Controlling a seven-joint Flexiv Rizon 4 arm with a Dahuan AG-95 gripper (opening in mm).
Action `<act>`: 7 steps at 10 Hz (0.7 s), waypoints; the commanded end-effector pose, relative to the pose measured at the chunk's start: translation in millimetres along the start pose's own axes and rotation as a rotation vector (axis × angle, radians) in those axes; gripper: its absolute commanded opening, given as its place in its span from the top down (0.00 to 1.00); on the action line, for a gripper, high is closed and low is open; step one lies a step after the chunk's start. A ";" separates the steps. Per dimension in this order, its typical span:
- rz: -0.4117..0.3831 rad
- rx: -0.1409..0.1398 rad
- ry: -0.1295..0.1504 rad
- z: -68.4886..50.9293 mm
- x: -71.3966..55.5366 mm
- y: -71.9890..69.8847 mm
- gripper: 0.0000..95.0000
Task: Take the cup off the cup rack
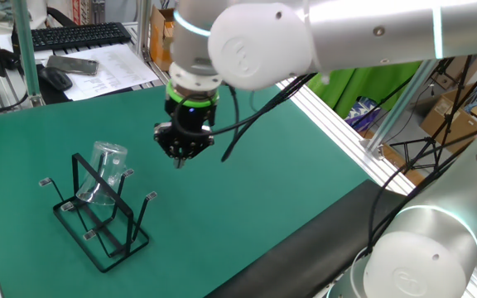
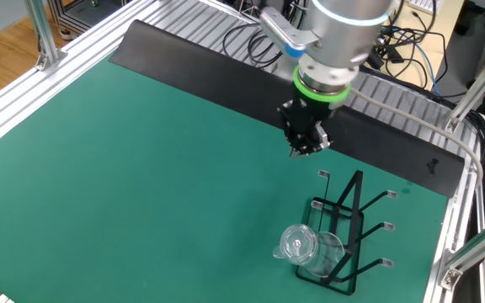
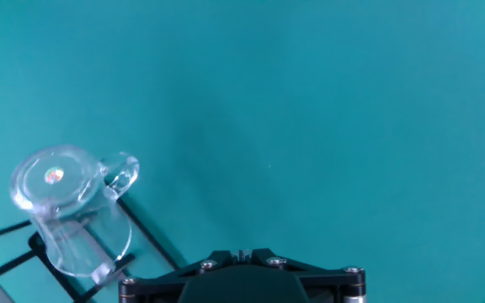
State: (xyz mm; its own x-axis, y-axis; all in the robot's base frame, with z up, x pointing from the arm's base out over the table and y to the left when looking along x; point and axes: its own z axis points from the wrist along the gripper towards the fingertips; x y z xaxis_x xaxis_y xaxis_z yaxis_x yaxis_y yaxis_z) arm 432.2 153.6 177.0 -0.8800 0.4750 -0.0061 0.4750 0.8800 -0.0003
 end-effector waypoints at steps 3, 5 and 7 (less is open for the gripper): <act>0.047 -0.099 0.076 3.6 3.5 1.2 1.00; 0.098 -0.092 0.072 8.4 11.3 1.9 1.00; 0.105 -0.073 0.059 12.2 20.0 8.4 1.00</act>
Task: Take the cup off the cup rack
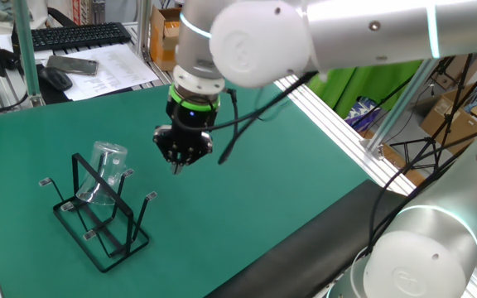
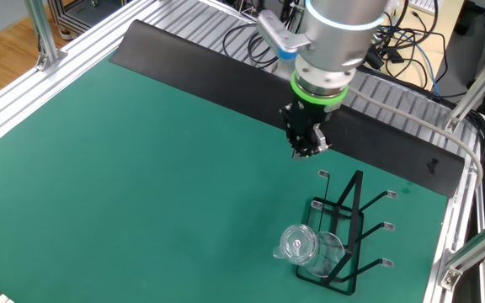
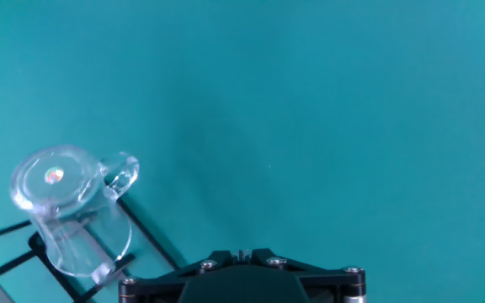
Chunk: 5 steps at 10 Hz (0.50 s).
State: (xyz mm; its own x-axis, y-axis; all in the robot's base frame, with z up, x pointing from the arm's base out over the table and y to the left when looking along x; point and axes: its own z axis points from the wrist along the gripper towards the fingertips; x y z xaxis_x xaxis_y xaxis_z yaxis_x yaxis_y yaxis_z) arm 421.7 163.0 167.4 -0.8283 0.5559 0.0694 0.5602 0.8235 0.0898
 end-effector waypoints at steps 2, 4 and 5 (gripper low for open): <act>-0.001 0.030 -0.022 3.5 6.5 4.2 1.00; -0.019 0.043 -0.031 3.5 6.5 4.2 1.00; -0.028 0.047 -0.033 3.5 6.5 4.2 1.00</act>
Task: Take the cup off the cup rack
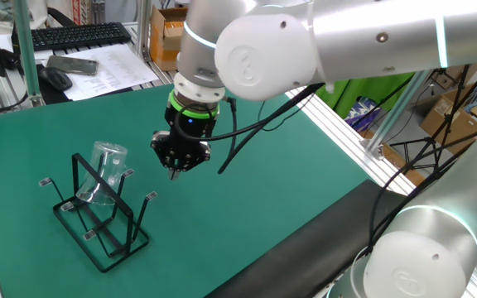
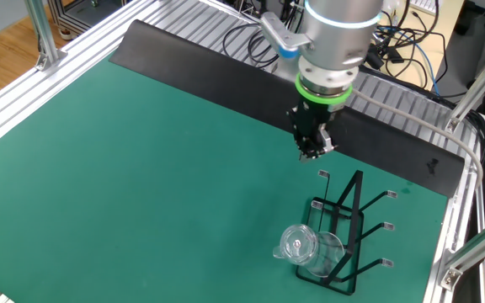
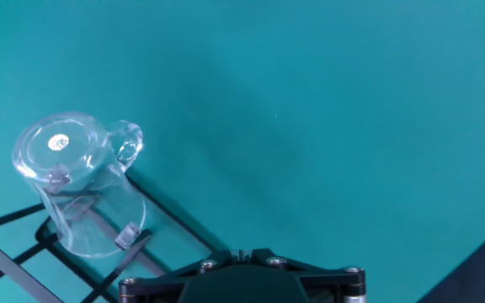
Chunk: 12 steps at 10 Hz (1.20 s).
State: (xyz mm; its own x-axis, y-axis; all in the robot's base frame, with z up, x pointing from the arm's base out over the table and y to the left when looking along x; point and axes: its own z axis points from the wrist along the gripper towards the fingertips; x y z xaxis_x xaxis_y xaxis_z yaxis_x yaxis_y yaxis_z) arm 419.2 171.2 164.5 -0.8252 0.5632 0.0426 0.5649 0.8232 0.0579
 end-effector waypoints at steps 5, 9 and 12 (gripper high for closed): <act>-0.089 0.059 -0.032 -0.3 0.1 -0.9 1.00; -0.216 0.073 -0.035 -0.3 0.1 -0.9 1.00; -0.306 0.042 -0.038 -0.3 0.1 -0.9 1.00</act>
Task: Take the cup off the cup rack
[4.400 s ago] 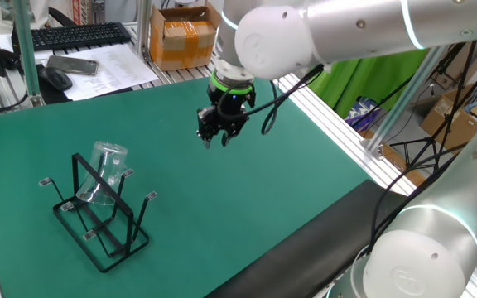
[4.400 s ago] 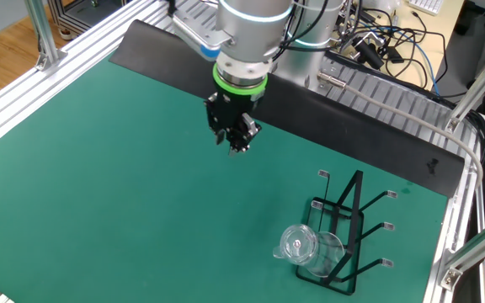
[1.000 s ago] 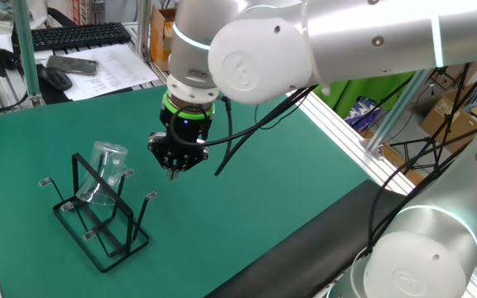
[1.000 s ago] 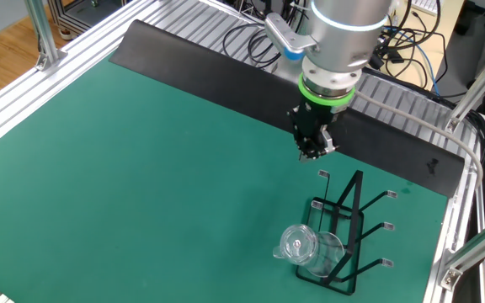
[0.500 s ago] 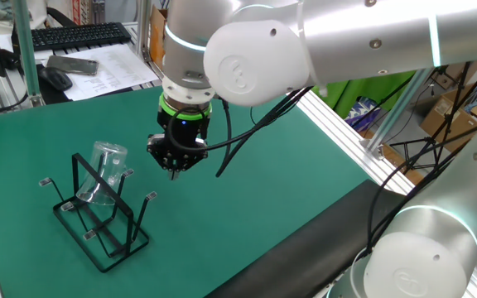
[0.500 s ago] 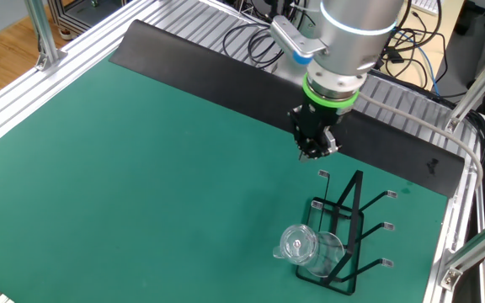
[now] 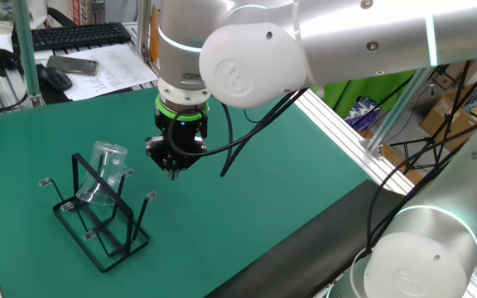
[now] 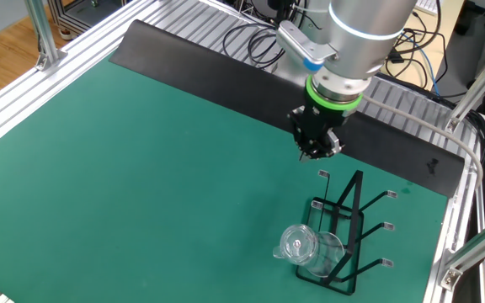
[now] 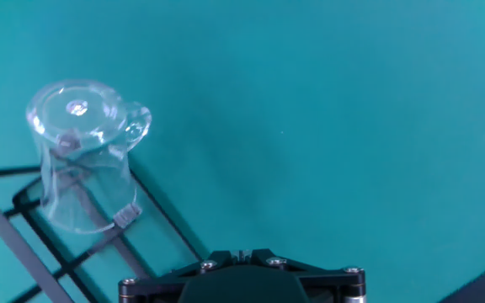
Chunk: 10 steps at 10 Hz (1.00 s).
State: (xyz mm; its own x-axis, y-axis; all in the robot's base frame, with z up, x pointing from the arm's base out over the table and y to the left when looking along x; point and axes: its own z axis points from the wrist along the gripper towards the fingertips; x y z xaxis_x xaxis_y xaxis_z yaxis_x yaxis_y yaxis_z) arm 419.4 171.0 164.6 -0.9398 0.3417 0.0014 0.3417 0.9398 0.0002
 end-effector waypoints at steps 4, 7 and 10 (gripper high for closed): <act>-0.075 -0.029 0.013 -0.1 0.5 -0.7 1.00; -0.028 -0.032 -0.032 -0.1 0.5 -0.7 1.00; 0.009 -0.046 -0.068 -1.4 0.9 3.3 1.00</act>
State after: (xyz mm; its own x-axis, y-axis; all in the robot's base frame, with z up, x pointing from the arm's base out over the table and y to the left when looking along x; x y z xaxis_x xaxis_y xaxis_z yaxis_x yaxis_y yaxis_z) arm 419.0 173.4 165.9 -0.9403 0.3373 -0.0464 0.3354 0.9411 0.0432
